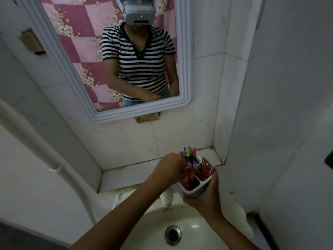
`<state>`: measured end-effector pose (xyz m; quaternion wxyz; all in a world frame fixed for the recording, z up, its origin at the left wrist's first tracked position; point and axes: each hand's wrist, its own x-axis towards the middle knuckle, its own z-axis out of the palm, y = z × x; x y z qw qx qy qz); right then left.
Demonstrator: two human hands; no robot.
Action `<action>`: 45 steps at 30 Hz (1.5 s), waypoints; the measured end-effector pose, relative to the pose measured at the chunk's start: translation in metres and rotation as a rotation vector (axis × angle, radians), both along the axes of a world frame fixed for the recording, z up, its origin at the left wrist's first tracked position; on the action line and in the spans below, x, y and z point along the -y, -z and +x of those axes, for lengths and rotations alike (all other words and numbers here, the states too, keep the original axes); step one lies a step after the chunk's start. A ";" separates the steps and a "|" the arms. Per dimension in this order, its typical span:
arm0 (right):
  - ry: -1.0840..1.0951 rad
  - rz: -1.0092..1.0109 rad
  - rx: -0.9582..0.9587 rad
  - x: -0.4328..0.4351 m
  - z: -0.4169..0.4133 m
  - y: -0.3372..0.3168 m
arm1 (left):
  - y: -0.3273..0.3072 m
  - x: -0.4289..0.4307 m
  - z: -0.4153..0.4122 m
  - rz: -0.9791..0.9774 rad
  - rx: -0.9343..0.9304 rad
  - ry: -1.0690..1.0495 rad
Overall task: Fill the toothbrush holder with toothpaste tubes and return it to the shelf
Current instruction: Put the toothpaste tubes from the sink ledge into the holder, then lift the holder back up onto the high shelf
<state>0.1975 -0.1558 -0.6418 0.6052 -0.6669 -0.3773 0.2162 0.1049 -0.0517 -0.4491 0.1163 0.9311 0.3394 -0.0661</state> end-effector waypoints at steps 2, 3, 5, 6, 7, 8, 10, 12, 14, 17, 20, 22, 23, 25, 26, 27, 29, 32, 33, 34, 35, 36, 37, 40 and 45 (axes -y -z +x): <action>-0.004 0.024 -0.010 -0.004 0.001 -0.008 | -0.002 0.003 -0.002 -0.017 0.079 0.036; -0.013 0.041 -0.013 -0.006 0.001 -0.013 | -0.004 0.006 -0.002 -0.016 0.103 0.043; -0.041 0.073 -0.011 -0.010 0.000 -0.022 | -0.002 0.010 -0.005 -0.026 0.142 0.037; -0.052 0.082 -0.004 -0.011 -0.002 -0.027 | -0.002 0.010 -0.008 -0.041 0.153 0.019; -0.066 0.092 -0.001 -0.012 -0.003 -0.031 | -0.003 0.011 -0.013 -0.049 0.169 -0.011; -0.074 0.104 -0.005 -0.013 -0.004 -0.036 | -0.006 0.010 -0.020 -0.045 0.207 -0.050; -0.071 0.134 -0.019 -0.015 -0.005 -0.050 | -0.020 0.006 -0.036 -0.020 0.352 -0.125; -0.067 0.153 -0.018 -0.016 -0.003 -0.074 | -0.043 0.004 -0.052 -0.002 0.541 -0.209; -0.051 0.185 0.027 -0.016 0.003 -0.100 | -0.065 -0.001 -0.065 -0.003 0.729 -0.286; -0.019 0.263 0.058 -0.016 0.010 -0.143 | -0.092 -0.008 -0.073 -0.125 0.762 -0.350; -0.001 0.348 0.082 -0.014 0.017 -0.193 | -0.117 -0.007 -0.068 -0.340 0.730 -0.280; 0.004 0.412 0.094 -0.013 0.027 -0.231 | -0.139 -0.001 -0.061 -0.399 0.836 -0.181; 0.014 0.434 0.098 -0.012 0.031 -0.251 | -0.151 0.003 -0.058 -0.414 0.892 -0.149; 0.039 0.488 0.120 -0.010 0.037 -0.294 | -0.179 0.011 -0.056 -0.397 0.993 -0.083; 0.048 0.507 0.132 -0.010 0.041 -0.315 | -0.194 0.016 -0.056 -0.379 1.031 -0.036; 0.056 0.516 0.142 -0.010 0.043 -0.336 | -0.210 0.020 -0.057 -0.341 1.046 -0.001; 0.077 0.523 0.150 -0.013 0.049 -0.381 | -0.244 0.027 -0.059 -0.240 1.036 0.038; 0.124 0.571 0.154 -0.022 0.063 -0.460 | -0.307 0.027 -0.053 0.126 0.955 0.067; 0.136 0.597 0.155 -0.025 0.068 -0.491 | -0.331 0.023 -0.049 0.306 0.896 0.091; 0.140 0.623 0.160 -0.029 0.071 -0.525 | -0.357 0.019 -0.044 0.487 0.825 0.104; 0.140 0.649 0.168 -0.032 0.075 -0.561 | -0.381 0.012 -0.039 0.652 0.758 0.100; 0.142 0.673 0.175 -0.036 0.076 -0.598 | -0.406 0.002 -0.036 0.801 0.703 0.085; 0.147 0.690 0.178 -0.039 0.076 -0.635 | -0.429 -0.010 -0.033 0.928 0.654 0.061; 0.183 0.729 0.202 -0.049 0.070 -0.731 | -0.489 -0.046 -0.029 1.128 0.548 -0.033; 0.276 0.730 0.320 -0.079 0.053 -0.820 | -0.523 -0.084 -0.039 1.227 0.531 -0.127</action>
